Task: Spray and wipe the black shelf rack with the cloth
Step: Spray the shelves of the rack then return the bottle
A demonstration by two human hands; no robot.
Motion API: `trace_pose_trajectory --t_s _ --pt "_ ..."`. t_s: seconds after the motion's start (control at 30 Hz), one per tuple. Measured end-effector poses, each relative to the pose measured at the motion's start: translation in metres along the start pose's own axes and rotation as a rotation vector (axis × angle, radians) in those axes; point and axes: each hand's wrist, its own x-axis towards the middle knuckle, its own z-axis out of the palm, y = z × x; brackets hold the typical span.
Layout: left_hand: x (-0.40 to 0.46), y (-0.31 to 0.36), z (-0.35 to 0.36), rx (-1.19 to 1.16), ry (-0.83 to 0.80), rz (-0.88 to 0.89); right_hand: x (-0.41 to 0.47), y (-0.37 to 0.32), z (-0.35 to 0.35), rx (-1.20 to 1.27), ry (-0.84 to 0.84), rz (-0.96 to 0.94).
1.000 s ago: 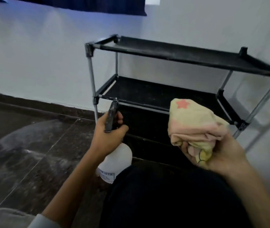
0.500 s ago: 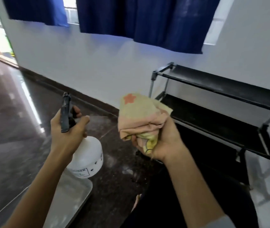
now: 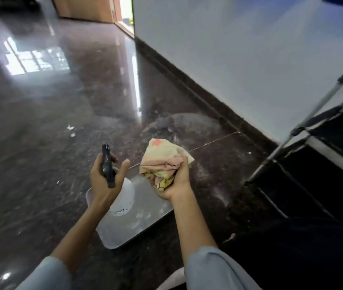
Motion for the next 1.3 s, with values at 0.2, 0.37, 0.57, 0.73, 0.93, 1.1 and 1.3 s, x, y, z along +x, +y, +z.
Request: trace_pose_trajectory --t_s 0.2,0.37,0.57,0.73,0.93,1.1,1.3 --pt "0.001 -0.076 -0.017 0.187 0.013 -0.17 0.045 0.017 -0.04 -0.097 -0.006 0.035" --pt "0.002 -0.118 -0.017 0.293 -0.045 -0.299 0.065 0.018 -0.063 -0.152 -0.012 0.028" --pt "0.005 -0.138 -0.007 0.316 -0.068 -0.364 0.086 0.023 -0.08 -0.111 0.057 0.012" --pt "0.005 -0.15 -0.004 0.35 -0.143 -0.373 0.095 0.028 -0.091 -0.008 0.033 0.023" --pt "0.003 -0.162 0.004 0.313 -0.169 -0.425 0.102 0.032 -0.092 0.023 -0.006 0.024" --pt "0.001 -0.165 0.009 0.307 -0.165 -0.427 0.101 0.035 -0.09 0.009 -0.019 0.046" --pt "-0.001 -0.17 0.012 0.336 -0.173 -0.435 0.101 0.04 -0.086 0.009 -0.003 0.088"
